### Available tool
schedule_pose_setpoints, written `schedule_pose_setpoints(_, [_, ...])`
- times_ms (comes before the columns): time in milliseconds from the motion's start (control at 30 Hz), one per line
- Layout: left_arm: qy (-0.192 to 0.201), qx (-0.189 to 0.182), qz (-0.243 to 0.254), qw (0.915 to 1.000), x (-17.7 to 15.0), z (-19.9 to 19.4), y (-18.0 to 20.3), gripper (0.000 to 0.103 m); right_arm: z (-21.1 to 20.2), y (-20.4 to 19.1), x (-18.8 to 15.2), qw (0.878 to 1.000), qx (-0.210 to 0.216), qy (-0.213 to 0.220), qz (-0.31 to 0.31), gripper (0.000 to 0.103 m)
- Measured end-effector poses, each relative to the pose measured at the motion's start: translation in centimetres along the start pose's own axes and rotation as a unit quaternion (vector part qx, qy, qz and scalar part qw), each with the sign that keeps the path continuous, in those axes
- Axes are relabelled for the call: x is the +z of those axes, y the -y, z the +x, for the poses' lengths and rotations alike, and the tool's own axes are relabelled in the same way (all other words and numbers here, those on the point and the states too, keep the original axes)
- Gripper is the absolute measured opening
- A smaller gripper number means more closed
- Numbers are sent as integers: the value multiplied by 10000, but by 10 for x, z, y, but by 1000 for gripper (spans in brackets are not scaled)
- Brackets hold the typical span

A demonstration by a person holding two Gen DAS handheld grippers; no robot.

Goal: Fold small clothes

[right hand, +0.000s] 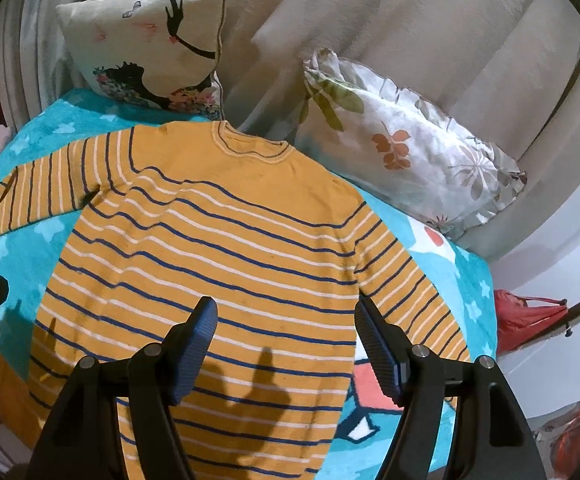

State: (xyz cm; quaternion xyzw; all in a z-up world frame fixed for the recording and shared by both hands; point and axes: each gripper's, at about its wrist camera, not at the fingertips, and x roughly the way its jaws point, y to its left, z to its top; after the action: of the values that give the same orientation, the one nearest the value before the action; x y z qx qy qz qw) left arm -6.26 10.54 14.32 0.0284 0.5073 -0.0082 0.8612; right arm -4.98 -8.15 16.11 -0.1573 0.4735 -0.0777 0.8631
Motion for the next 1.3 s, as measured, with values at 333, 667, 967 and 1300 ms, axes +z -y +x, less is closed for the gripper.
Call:
schedule_pose_setpoints(333, [-115,-64,15,9999,6,13,-26,67,2,-26,11,9999,-86,-100,-1,78])
schedule_pose_setpoints(667, [-154,-135,-13,9998,11,22,-50,67,5,-54,20,9997,-29,-251,-51,79])
schedule_pose_setpoints(967, [-118,-162,-49,9998,13,27,-72,68,10,-83,26,9988,-42,-452,-208,79])
schedule_pose_setpoints(1300, [-163,-263,-104,9995,16,36,-92,68,12,-104,31,9979,-84,-573,-288,79])
